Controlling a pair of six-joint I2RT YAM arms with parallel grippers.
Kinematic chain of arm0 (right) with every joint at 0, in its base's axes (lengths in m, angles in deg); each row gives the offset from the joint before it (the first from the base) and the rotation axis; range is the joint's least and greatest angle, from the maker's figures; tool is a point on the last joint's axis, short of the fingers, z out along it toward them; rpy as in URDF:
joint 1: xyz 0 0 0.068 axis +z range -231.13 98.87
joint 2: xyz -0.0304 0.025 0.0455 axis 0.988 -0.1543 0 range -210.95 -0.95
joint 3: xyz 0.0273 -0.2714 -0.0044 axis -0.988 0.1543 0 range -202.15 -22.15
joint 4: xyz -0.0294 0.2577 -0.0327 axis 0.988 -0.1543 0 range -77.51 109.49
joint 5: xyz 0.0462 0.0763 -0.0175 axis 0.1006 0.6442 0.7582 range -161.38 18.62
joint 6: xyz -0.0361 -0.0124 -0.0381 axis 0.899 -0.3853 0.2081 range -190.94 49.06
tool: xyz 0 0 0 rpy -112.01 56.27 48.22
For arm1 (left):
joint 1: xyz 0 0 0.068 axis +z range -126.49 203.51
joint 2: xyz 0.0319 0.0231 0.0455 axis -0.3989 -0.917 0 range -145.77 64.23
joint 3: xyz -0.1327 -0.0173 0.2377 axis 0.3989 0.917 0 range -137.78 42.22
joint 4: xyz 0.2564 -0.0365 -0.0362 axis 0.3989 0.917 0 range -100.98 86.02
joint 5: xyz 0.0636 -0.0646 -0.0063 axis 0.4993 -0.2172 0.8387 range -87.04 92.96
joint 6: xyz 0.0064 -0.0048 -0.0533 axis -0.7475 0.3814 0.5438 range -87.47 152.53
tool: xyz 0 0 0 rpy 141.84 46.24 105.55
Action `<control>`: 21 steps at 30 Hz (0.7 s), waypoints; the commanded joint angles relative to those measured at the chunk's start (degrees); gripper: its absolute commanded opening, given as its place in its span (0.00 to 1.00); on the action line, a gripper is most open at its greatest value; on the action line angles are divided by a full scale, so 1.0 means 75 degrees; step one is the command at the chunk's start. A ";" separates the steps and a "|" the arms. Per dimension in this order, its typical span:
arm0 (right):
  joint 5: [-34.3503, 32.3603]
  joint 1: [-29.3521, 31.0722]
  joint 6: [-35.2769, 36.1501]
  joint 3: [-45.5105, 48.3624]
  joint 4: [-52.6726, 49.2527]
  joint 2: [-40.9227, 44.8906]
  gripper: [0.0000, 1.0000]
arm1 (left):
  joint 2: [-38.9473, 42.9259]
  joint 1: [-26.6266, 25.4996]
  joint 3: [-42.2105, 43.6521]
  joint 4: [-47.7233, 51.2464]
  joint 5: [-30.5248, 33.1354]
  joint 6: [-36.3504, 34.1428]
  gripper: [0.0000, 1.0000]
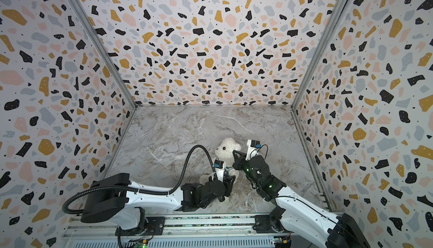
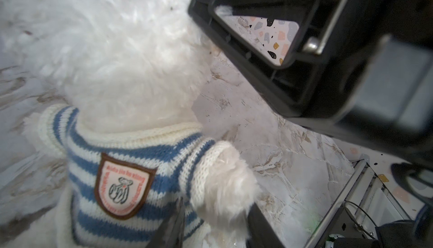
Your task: Dress the teddy bear
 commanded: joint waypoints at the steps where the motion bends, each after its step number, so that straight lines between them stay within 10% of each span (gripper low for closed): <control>1: -0.0009 0.0019 -0.0084 -0.0213 -0.0025 0.0142 0.00 | -0.0019 -0.0019 -0.0221 -0.0179 0.0237 -0.0072 0.25; 6: -0.0048 0.0007 -0.0028 -0.0246 -0.0179 0.0202 0.00 | 0.0229 -0.0002 -0.0039 -0.0275 0.0133 -0.0107 0.00; 21: 0.1159 -0.0419 0.2341 -0.0480 -0.1295 0.1237 0.50 | 0.3103 0.1965 0.1569 -0.0117 -0.3120 -0.0804 0.00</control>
